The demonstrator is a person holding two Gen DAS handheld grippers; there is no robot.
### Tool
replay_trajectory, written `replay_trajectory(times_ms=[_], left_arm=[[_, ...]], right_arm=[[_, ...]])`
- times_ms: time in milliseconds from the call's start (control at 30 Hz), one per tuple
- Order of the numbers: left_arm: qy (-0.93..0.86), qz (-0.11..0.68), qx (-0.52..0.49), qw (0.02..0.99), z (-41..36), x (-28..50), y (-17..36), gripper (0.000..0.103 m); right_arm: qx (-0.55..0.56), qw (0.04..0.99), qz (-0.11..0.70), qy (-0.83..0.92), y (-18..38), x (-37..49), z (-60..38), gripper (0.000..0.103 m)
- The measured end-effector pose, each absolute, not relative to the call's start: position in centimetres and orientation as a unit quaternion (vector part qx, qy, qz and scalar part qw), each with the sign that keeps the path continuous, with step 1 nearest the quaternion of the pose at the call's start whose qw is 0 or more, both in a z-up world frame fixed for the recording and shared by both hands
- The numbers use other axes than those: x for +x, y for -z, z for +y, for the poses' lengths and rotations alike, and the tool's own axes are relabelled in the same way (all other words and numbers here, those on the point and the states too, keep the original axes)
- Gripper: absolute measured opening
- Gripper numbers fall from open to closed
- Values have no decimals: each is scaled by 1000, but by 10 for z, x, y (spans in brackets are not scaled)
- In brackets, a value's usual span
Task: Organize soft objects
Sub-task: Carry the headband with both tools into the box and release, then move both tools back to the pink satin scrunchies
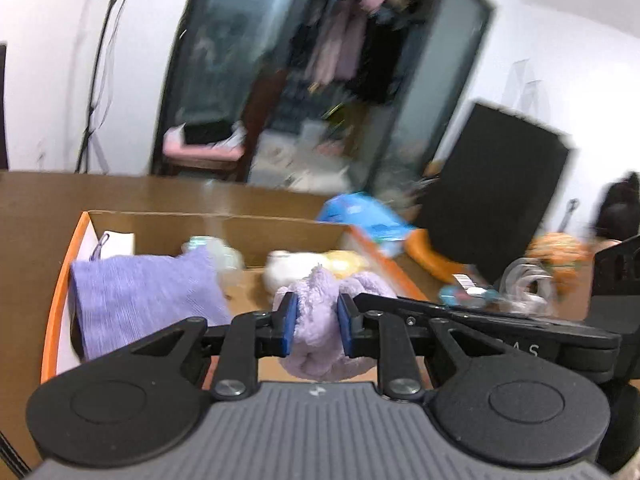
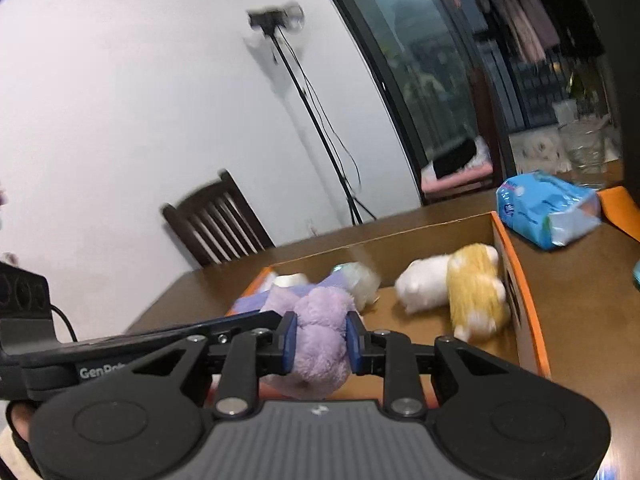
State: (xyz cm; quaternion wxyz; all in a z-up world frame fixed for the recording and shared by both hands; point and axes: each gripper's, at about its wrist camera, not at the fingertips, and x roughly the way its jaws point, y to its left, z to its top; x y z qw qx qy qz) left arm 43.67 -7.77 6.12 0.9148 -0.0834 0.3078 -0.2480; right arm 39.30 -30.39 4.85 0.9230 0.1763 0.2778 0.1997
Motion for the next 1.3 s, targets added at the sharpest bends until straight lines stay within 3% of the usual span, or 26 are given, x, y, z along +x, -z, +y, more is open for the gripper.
replay_trajectory(times_ms=[133,200,267,433,500,567,700,833,1067,1300], left_arm=[[204,335,-77,917,-71,487,-38,41],[204,322,-74,921,-62,487,-35,48],[207,294,-68,931,-54,478,-36,62],[178,276,-60,943,-51,470,-50,64],[168,263,-53,949,-52,464,-58,64],[166,248,-43,953,-55,452,-67,69],[197,215,-35,956,-54,416,-91,72],[192,205,2,960,-56,363,-96,73],[149,174,17,973,-38,242,-59,84],[116,222,-15,968,-22,164,-6,84]], right_arm=[[174,904,344,-183,-27,469,-297,29],[166,903,357,-174,-15,487,-293,30],[158,905,358,-169,-9,491,-290,31],[140,924,309,-175,-24,468,-290,42],[134,929,296,-179,-34,457,-293,43],[127,930,290,-186,-44,441,-297,46],[101,941,276,-164,-67,399,-310,47],[114,946,253,-165,-70,344,-324,55],[103,954,241,-146,-43,240,-330,56],[112,949,256,-144,-8,170,-319,56]])
